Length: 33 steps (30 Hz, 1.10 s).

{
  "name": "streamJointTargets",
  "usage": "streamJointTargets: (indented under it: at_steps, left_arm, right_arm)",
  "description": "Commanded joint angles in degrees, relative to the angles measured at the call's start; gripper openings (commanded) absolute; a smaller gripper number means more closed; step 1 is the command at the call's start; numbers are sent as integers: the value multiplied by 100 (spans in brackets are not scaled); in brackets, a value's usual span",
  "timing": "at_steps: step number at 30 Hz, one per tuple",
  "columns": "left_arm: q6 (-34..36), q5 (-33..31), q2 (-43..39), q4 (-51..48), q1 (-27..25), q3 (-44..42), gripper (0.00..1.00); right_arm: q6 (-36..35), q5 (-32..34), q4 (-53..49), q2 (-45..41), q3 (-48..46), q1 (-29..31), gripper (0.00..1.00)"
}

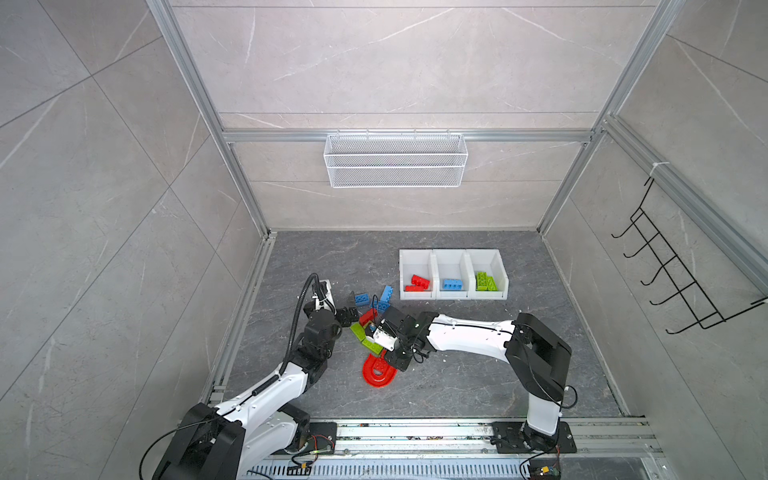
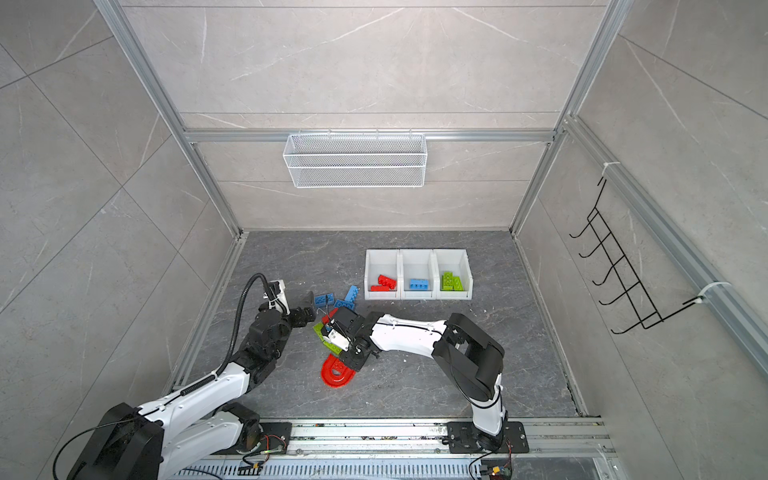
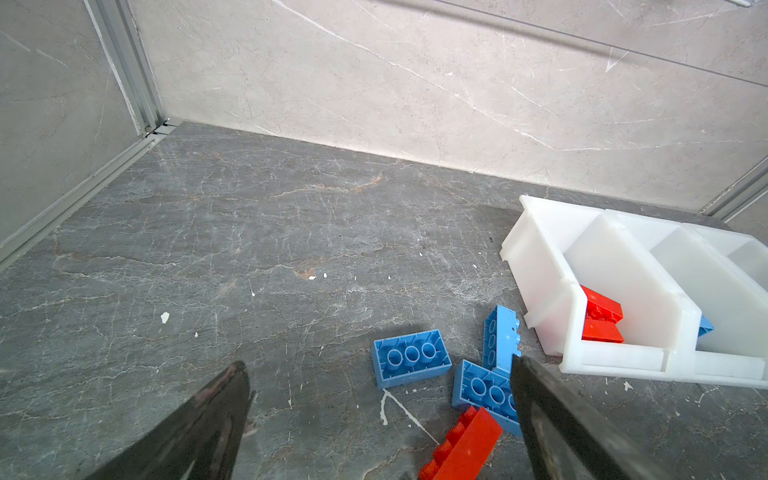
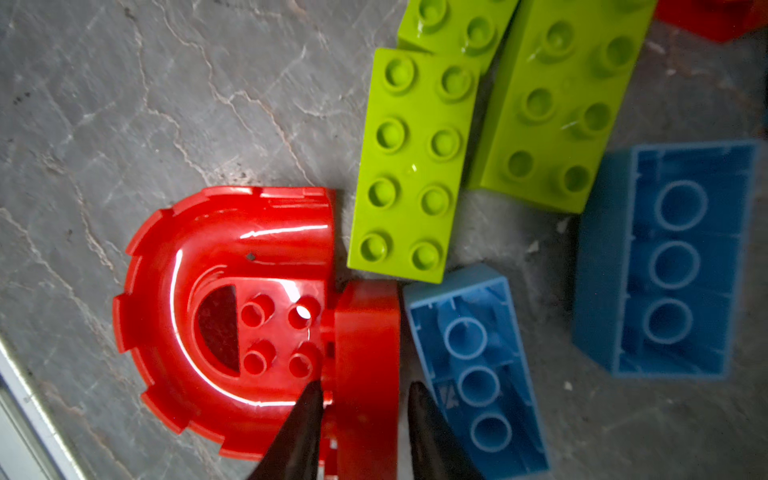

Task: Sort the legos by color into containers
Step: 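Close the right gripper on the red brick and lift it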

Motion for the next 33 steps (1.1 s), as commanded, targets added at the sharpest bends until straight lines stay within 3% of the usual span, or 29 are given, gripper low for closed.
streamJointTargets:
  at_steps: [1,4,9,15,21,23,24,33]
  left_arm:
    - [22,-156,5,73,46,42,100]
    - [23,-147,2,56,42,49,100]
    - [38,-159,-49,46,40,37,100]
    - [38,-190,-57,47,42,19,100]
    - [31,-171,-69,47,45,22,100]
    - [54,-207,-100,37,51,23,100]
    - [49,-217,-115,35,52,17,100]
    - [47,-173,43,81,54,50,100]
  right_arm:
    - [40,290,-80,81,63,5,34]
    - [25,255,-115,-4,24,-3,32]
    - [-23,109,-151,-219,-83,-34,45]
    - [-41,-9,-174,-192,-87,-122,39]
    - [-70,-166,-197,-359,-150,-187,40]
    - [-66,-134,-160,-438,-202,-214,28]
    - [-62,-133,-167,-439,-208,-232,27]
    - [-70,-364,-272,-31,6,-238,34]
